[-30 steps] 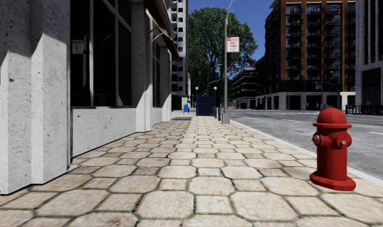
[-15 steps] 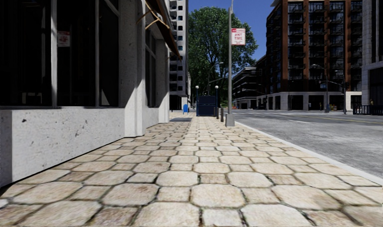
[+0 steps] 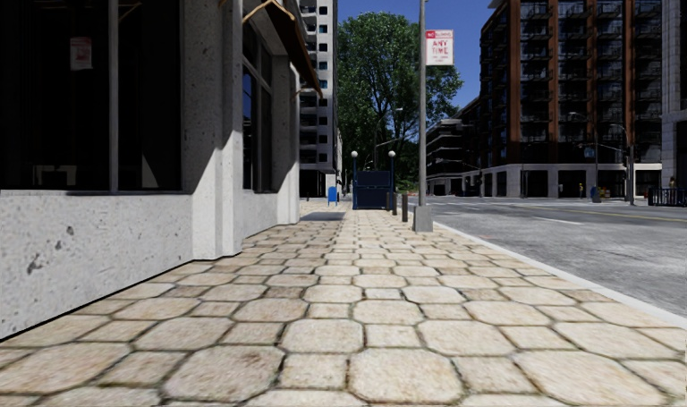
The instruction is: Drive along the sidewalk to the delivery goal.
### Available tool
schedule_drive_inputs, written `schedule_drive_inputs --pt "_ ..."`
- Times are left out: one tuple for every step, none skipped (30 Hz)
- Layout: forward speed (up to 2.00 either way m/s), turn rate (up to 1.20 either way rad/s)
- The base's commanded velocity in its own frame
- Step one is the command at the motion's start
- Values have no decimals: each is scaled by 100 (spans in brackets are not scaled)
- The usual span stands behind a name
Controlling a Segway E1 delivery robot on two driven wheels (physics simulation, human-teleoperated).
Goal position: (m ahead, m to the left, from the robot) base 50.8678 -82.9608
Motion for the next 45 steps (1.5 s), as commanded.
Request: schedule_drive_inputs --pt "200 0" --pt "200 0" --pt "200 0" --pt "200 0" --pt "200 0" --pt "200 0" --pt "200 0" --pt "200 0" --pt "200 0" --pt "200 0" --pt "200 0" --pt "200 0" --pt "200 0" --pt "200 0" --pt "200 0" --pt "200 0" --pt "200 0" --pt "200 0" --pt "200 0" --pt "200 0" --pt "200 0" --pt "200 0" --pt "200 0" --pt "200 0" --pt "200 0" --pt "200 0" --pt "200 0" --pt "200 0" --pt "200 0" --pt "200 0" --pt "200 0" --pt "200 0" --pt "200 0" --pt "200 0" --pt "200 0" --pt "200 0" --pt "200 0" --pt "200 0" --pt "200 0" --pt "200 0" --pt "200 0" --pt "200 0" --pt "200 0" --pt "200 0" --pt "200 0"
